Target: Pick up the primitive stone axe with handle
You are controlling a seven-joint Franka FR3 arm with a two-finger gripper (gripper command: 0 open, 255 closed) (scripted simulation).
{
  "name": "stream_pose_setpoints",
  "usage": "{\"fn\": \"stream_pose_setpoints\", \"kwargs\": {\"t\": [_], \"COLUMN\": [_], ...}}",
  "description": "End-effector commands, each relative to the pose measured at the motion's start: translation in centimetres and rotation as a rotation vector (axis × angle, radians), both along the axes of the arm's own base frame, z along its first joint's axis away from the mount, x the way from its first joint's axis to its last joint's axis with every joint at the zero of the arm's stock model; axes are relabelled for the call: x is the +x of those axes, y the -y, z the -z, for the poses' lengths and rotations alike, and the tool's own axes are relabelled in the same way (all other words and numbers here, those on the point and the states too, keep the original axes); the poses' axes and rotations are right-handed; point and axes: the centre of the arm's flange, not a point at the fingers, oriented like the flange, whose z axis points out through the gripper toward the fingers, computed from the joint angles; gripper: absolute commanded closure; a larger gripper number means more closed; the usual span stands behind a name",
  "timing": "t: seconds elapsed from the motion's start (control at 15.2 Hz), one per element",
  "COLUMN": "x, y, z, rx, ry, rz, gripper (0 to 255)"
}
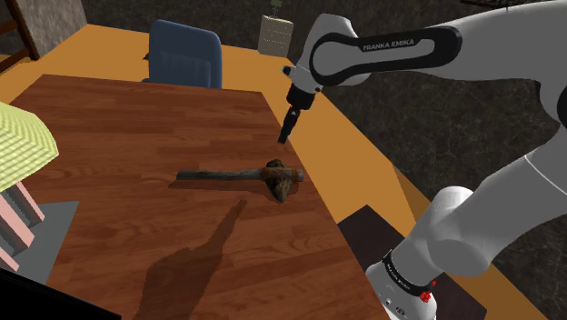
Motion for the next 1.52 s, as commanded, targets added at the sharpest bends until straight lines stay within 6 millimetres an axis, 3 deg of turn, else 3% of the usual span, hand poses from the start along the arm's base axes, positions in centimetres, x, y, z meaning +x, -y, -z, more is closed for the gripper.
{"fn": "stream_pose_setpoints", "kwargs": {"t": [0.0,0.66,1.19,1.32,1.39,1.45], "x": [0.9,2.6,2.6,2.6,2.6,2.6], "y": [-1.9,-12.2,-12.3,-12.3,-12.3,-12.3], "z": [1.7,10.6,14.7,14.7,14.7,14.7], "rx": [-0.007,-0.041,-0.042,-0.042,-0.042,-0.042], "ry": [-0.003,-0.025,-0.025,-0.025,-0.025,-0.025], "rz": [-0.087,-0.505,-0.509,-0.509,-0.509,-0.509], "gripper": [0,0,0,0,255,255]}}
